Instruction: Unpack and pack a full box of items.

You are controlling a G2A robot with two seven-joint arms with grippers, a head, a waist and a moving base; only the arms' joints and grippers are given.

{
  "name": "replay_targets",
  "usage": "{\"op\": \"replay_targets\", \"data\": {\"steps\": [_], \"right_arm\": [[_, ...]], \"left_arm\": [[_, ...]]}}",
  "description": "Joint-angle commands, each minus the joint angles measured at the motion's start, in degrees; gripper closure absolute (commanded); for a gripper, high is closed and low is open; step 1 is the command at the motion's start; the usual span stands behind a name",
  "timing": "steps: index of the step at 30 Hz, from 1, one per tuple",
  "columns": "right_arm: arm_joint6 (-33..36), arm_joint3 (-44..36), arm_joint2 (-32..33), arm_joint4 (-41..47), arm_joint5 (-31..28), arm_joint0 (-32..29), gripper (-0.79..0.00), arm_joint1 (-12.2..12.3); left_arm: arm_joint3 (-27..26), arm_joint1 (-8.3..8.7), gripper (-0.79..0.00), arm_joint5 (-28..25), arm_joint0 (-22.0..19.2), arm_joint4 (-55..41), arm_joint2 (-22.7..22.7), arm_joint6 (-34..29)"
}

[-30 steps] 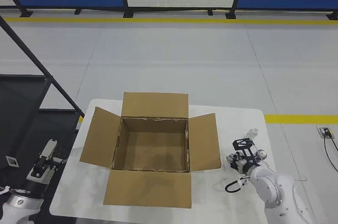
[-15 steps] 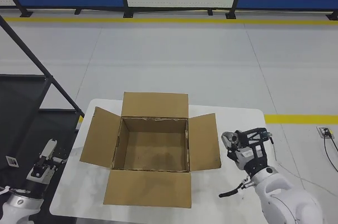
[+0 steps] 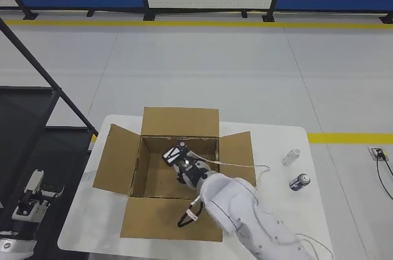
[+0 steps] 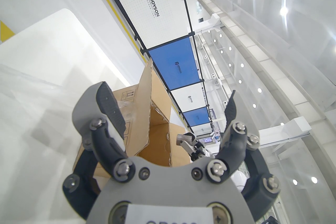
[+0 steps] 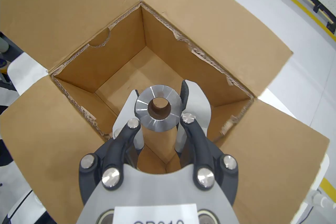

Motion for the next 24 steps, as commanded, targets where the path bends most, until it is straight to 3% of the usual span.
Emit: {"op": "replay_targets", "data": {"steps": [1,7,12,21,24], "right_arm": [[-0.15,9.51,-5.41,2.01,2.32,6.00,0.000,-2.72],[-3.16,32.74,-15.05,9.34,5.74,15.87,0.000,-11.44],[-7.09,47.99,-18.50,13.64,6.67,19.36,0.000,-17.80],[-11.83,65.99,-19.45,18.36,4.62,22.55,0.000,-25.60],[-12.62,69.69,-19.15,19.42,3.17,23.41,-0.246,-27.24]], "left_arm": [[0.10,-0.01,-0.785,-0.30,0.53,-0.39,-0.45,0.04],[0.10,-0.01,-0.785,-0.30,0.53,-0.39,-0.45,0.04],[0.10,-0.01,-0.785,-0.30,0.53,-0.39,-0.45,0.04],[0.10,-0.01,-0.785,-0.30,0.53,-0.39,-0.45,0.04],[0.10,-0.01,-0.785,-0.30,0.53,-0.39,-0.45,0.04]]}}
